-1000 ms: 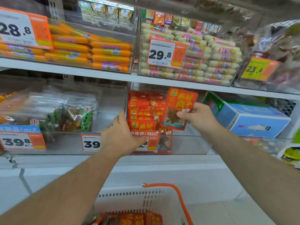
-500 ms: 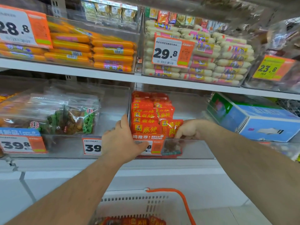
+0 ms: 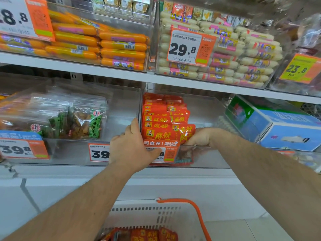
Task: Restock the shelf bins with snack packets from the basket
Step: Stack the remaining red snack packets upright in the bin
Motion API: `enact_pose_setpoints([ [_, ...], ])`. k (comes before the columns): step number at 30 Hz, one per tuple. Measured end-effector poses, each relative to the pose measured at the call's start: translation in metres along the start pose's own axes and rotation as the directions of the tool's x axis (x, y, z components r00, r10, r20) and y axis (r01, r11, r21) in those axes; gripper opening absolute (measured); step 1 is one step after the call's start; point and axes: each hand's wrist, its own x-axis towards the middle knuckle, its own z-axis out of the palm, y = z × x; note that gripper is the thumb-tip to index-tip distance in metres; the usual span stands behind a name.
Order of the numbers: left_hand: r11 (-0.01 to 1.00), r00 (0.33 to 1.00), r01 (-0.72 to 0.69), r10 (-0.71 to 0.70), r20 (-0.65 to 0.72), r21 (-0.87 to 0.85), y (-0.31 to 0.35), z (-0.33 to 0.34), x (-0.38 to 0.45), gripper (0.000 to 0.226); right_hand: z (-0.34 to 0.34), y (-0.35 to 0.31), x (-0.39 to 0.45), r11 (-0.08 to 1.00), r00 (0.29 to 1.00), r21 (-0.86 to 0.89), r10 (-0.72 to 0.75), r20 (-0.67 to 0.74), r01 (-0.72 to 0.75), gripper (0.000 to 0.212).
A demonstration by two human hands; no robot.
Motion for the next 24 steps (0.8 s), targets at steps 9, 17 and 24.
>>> enact_pose_setpoints([
  [9,1.000,1.000,0.006,-0.006,-0.001,0.007,0.000,0.002,-0.001,0.104,-0.001,0.005,0.007,0.942,0.899,0.216,-0.150,-0.411,0.256,0.035],
  [17,1.000,1.000,0.002,-0.001,-0.014,0.023,0.000,0.003,-0.002,0.105,-0.001,0.000,0.012,0.956,0.942,0.253,-0.058,-0.331,0.148,0.033],
  [24,0.999,0.998,-0.030,0.032,-0.051,0.035,-0.003,0.005,-0.001,0.101,0.002,0.001,0.028,0.893,0.930,0.367,-0.133,-0.342,0.262,0.107],
])
